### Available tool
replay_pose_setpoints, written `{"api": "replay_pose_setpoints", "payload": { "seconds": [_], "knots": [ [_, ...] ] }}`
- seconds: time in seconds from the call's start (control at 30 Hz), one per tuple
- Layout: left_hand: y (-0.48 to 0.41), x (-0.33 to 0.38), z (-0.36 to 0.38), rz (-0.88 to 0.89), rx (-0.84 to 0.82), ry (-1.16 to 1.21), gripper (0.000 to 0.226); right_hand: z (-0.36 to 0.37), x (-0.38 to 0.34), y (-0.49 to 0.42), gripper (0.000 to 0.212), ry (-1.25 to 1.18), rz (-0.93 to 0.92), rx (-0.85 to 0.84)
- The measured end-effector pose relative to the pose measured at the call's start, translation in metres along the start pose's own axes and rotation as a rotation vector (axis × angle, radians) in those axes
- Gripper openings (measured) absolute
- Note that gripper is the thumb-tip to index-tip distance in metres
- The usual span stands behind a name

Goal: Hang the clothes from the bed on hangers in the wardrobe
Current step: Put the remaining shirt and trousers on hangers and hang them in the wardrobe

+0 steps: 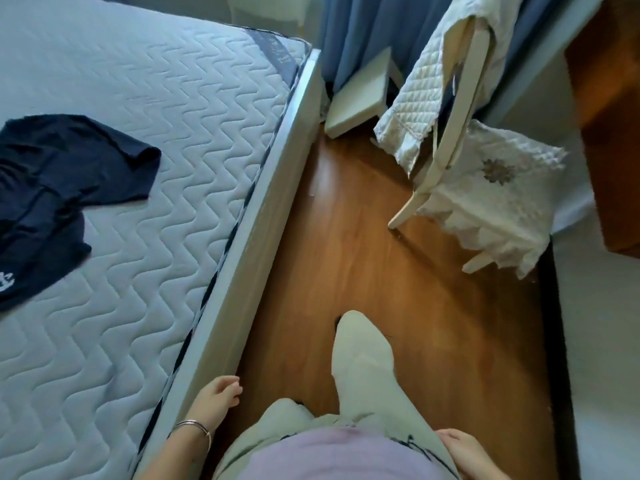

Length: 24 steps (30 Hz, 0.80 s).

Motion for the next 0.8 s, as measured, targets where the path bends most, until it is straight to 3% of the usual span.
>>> {"api": "replay_pose_setpoints", "payload": {
  "seconds": [0.17, 0.3, 0.47, 0.67, 0.8],
  "knots": [
    [0.009, 0.001, 0.023, -0.315, 0.149, 0.230, 0.022, -0.086, -0.110, -0.048, 0.014, 0.053, -0.030, 0.031],
    [0.023, 0.017, 0.041, -0.325, 0.161, 0.372, 0.011, -0.112, -0.219, -0.077, 0.017, 0.251, -0.144, 0.068],
    [0.025, 0.004, 0.042, -0.457, 0.275, 0.644, 0.012, -0.045, -0.334, -0.093, 0.019, 0.485, -0.250, -0.074],
    [-0.014, -0.023, 0.013, -0.634, 0.442, 0.589, 0.017, 0.083, -0.449, -0.071, 0.015, 0.612, -0.484, -0.233],
    [-0.042, 0.010, -0.037, -0.577, 0.340, 0.669, 0.018, 0.148, -0.498, -0.049, 0.015, 0.692, -0.572, -0.288]
  ]
}}
Point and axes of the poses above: each hand's wrist, its own y-axis away from the middle knuckle, its own z-axis out of the palm, x = y × z, the point moved 4 cm from there along -y, towards the middle knuckle, and after that the axes turned 1 degree about -x, right-handed, at the moved point
